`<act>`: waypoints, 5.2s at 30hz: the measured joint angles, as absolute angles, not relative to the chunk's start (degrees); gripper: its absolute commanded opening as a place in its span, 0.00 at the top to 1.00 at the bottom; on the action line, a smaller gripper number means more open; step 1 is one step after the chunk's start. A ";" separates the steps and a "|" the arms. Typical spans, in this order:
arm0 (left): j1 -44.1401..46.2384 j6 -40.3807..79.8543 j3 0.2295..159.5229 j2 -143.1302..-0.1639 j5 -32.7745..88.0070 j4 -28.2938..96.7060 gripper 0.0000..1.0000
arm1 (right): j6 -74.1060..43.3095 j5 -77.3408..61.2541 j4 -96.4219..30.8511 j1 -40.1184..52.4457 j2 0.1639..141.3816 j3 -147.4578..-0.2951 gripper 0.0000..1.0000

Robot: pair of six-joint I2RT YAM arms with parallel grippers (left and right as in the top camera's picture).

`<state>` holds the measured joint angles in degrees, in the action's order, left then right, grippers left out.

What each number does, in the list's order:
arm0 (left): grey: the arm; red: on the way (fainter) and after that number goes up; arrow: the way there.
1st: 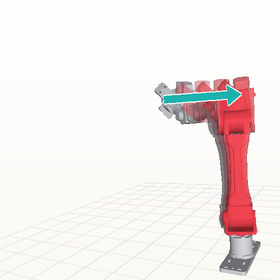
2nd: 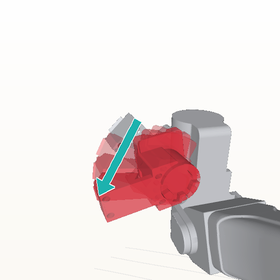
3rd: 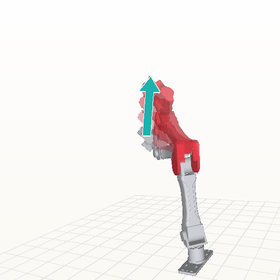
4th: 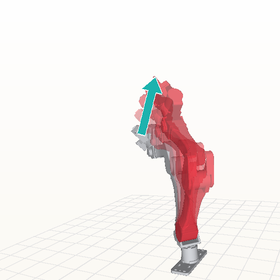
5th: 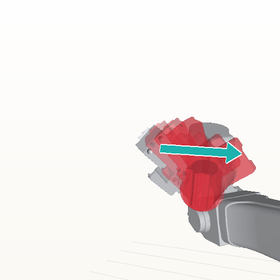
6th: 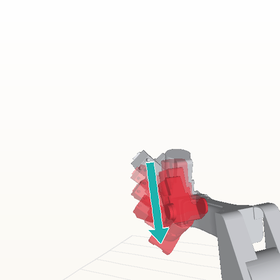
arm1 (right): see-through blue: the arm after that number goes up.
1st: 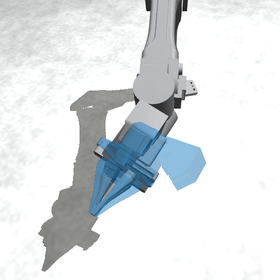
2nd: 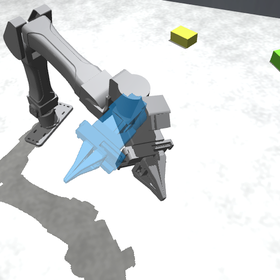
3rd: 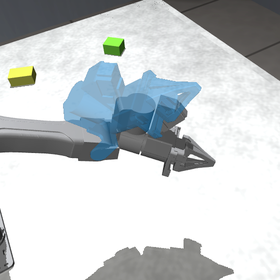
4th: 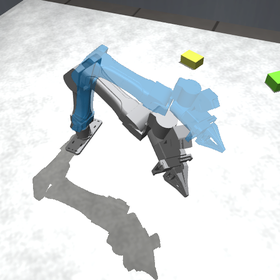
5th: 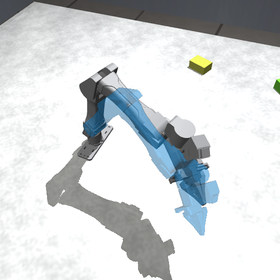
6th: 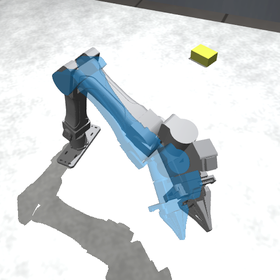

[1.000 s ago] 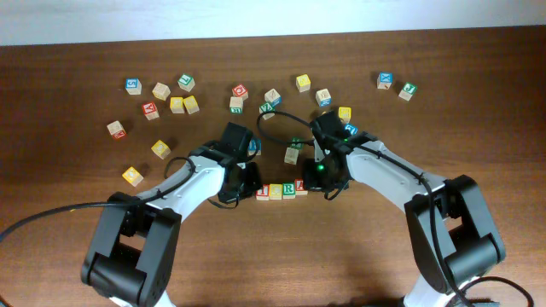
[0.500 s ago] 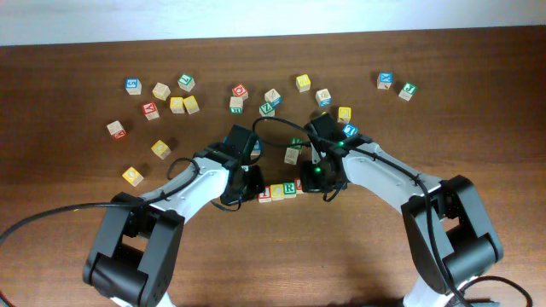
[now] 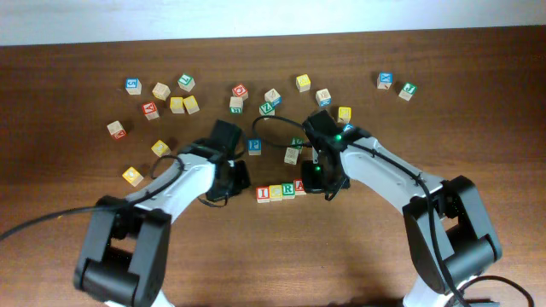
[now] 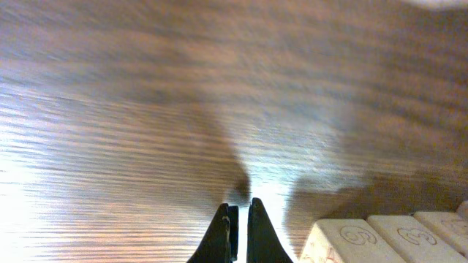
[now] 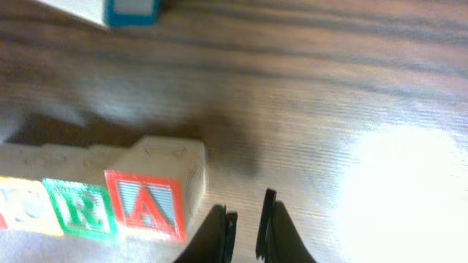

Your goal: Spell out ICRA

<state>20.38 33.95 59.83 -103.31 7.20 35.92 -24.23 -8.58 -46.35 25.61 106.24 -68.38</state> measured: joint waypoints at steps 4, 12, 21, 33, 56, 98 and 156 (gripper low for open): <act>13.61 32.29 59.83 -93.23 5.98 40.97 1.00 | -24.18 -5.56 -57.45 25.02 106.48 -78.87 0.93; 6.72 32.27 59.83 -89.14 5.10 47.64 1.00 | -25.10 -7.68 -49.01 32.42 108.07 -85.19 0.94; 6.17 32.32 59.83 -89.14 5.21 49.34 1.00 | -28.56 -6.57 -45.78 36.71 116.81 -85.19 0.96; -1.43 32.32 59.83 -89.14 5.34 51.90 1.00 | -31.53 -7.40 -46.94 36.91 118.91 -85.19 0.96; 5.08 29.54 58.59 -89.14 5.34 50.04 1.00 | -26.30 -10.66 -55.99 28.64 119.28 -93.08 0.96; 5.19 29.54 58.59 -89.36 5.34 49.89 1.00 | -26.74 -9.82 -56.40 22.31 119.33 -87.88 0.94; 5.19 29.54 58.54 -89.38 5.32 49.67 1.00 | -22.06 -16.47 -68.01 20.14 119.33 -84.29 0.91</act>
